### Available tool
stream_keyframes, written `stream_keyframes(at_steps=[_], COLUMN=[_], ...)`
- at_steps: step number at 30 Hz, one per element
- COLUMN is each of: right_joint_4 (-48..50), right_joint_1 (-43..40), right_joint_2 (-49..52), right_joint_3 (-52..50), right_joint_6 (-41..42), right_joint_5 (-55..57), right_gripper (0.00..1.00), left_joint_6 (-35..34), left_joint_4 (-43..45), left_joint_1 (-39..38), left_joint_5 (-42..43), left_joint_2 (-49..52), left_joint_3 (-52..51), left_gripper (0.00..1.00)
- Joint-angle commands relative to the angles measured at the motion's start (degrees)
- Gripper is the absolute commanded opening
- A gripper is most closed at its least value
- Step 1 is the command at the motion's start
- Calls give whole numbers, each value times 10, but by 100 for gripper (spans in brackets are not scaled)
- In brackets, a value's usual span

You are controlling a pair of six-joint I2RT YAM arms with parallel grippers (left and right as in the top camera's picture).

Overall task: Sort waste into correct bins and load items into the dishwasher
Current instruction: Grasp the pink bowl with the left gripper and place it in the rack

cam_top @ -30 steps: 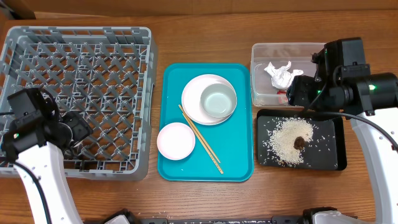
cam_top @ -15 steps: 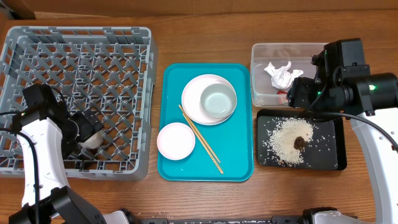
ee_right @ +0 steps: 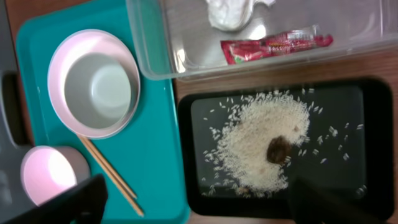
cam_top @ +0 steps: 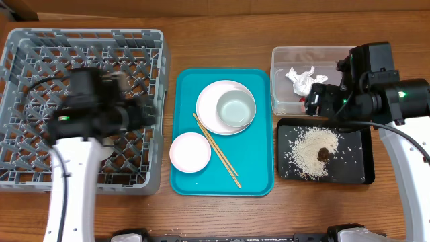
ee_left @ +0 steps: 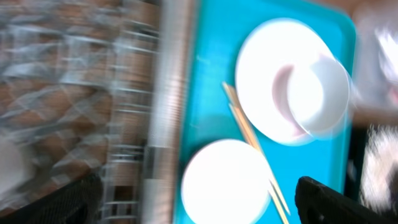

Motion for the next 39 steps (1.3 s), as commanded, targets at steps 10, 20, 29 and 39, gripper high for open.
stream_keyframes(at_steps=[10,20,29,39], right_joint_4=[-20,-26,-26,-26], right_joint_1=[-2,-2,-2,-2], right_joint_2=[-2,-2,-2,-2], right_joint_3=[11,11,11,11], right_joint_6=[-18,-18,-18,-18], right_joint_5=[16,16,16,16], right_gripper=[100,100,100,100], left_joint_6=[14,12,-21,111], left_joint_4=[2,-15,-69,-96], left_joint_1=[-325,-361,-342,-210], left_joint_5=[-88,-90,-133,-69], left_joint_2=[167,306,239,129], left_joint_3=[3,3,74,224], left_gripper=[85,4,4,4])
